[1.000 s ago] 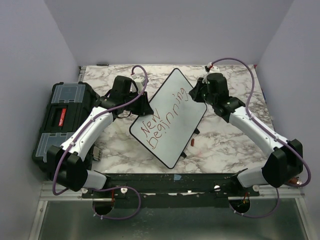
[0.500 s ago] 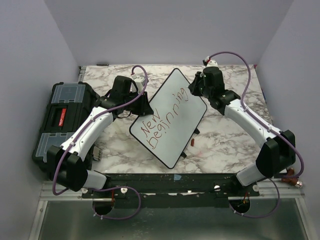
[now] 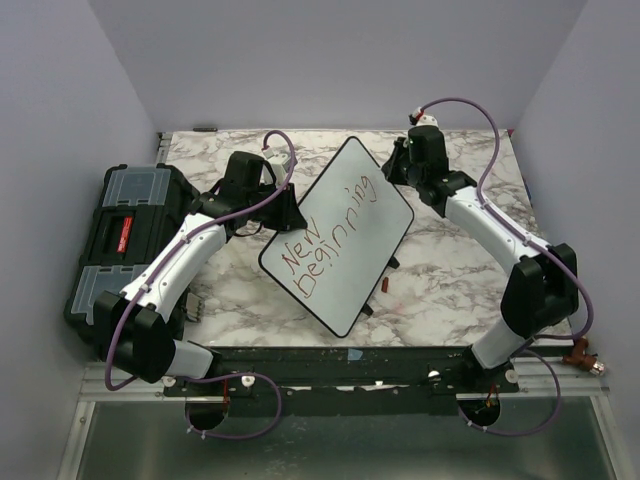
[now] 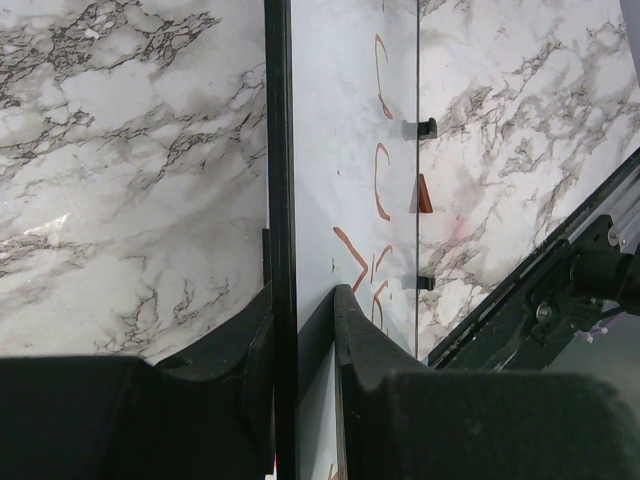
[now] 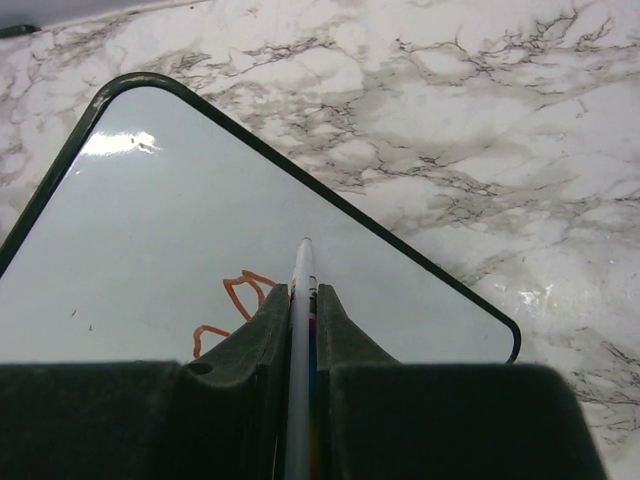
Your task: Write a sentence on the whiteboard
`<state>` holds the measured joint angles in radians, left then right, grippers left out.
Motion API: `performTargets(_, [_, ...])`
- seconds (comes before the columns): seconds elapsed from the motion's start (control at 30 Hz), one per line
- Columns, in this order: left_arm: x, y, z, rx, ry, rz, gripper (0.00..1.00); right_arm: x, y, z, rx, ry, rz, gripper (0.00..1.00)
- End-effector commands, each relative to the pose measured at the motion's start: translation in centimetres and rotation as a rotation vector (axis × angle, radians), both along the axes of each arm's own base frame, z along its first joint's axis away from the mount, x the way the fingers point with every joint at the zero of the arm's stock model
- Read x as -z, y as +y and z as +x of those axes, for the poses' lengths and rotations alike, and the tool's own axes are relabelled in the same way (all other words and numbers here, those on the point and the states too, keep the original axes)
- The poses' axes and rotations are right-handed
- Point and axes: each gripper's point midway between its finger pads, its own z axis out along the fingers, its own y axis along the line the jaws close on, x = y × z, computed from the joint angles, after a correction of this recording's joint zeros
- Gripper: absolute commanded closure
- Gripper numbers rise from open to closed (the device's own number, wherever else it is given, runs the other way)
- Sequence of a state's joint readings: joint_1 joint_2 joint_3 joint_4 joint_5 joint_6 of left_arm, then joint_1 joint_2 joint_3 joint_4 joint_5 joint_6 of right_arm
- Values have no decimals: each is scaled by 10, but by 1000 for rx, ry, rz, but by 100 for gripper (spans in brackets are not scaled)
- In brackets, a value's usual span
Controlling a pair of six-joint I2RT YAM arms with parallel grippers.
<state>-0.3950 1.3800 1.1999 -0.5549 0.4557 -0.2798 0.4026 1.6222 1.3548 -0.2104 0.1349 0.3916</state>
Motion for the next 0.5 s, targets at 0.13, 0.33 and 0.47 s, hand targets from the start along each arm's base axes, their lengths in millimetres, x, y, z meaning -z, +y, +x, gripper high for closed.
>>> performTargets(0.13, [41,17,-9,56,1,196,100,-2,4,16,-24,-14,18,99])
performTargets(0.33, [42,17,-9,57,4,200,100,0,8,20,-35,-9,31,99])
performTargets(0.47, [42,17,-9,57,3,200,100,2,10,21,-49,-4,36,99])
